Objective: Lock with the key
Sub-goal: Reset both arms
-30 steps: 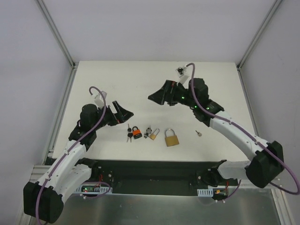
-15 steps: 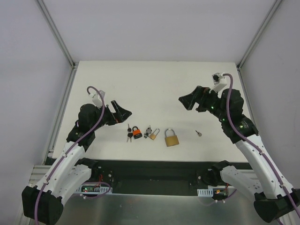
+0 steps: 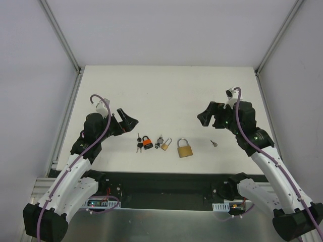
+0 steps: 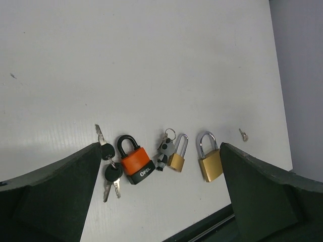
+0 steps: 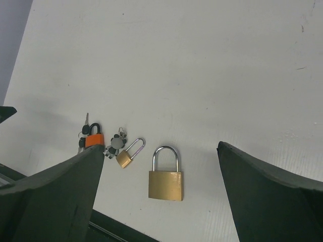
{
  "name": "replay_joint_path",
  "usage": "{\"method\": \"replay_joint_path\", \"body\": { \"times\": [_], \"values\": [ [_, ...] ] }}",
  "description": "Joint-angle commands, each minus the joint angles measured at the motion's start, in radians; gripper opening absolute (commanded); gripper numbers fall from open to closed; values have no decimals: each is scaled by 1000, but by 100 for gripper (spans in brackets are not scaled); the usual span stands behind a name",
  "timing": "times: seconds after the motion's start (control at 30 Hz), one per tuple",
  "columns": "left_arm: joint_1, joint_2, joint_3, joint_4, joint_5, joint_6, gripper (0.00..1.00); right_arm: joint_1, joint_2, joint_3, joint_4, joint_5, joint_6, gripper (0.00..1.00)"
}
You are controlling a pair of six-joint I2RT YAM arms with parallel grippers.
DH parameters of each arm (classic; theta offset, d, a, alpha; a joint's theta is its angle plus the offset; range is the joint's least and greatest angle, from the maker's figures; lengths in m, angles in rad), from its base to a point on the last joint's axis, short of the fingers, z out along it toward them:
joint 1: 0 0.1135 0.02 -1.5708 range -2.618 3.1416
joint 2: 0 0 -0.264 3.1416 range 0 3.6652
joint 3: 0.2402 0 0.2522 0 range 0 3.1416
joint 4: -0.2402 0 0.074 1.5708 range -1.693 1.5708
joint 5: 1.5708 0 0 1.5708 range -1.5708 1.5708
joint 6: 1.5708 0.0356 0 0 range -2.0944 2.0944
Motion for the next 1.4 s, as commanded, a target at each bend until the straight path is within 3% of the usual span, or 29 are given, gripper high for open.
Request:
{"method": "replay_joint_path", "body": {
  "times": [0.0, 0.27, 0.43, 0.77, 1.37],
  "values": [
    [-4, -15, 29, -17, -33, 52, 99, -7, -24, 25, 6, 59, -33, 97],
    [-4, -15, 55, -23, -51, 108, 99, -9, -15, 42, 13, 74, -85, 97],
    [-4, 19, 54, -20, -59, 113, 99, -9, -30, -10, 110, 48, -85, 97],
    [-4, 65, 46, -21, -16, 110, 99, -9, -27, -79, 150, 81, 2, 97],
    [-4, -81, 9, -18, 29, 141, 99, -9, -65, -122, 157, 143, 10, 96]
  ]
}}
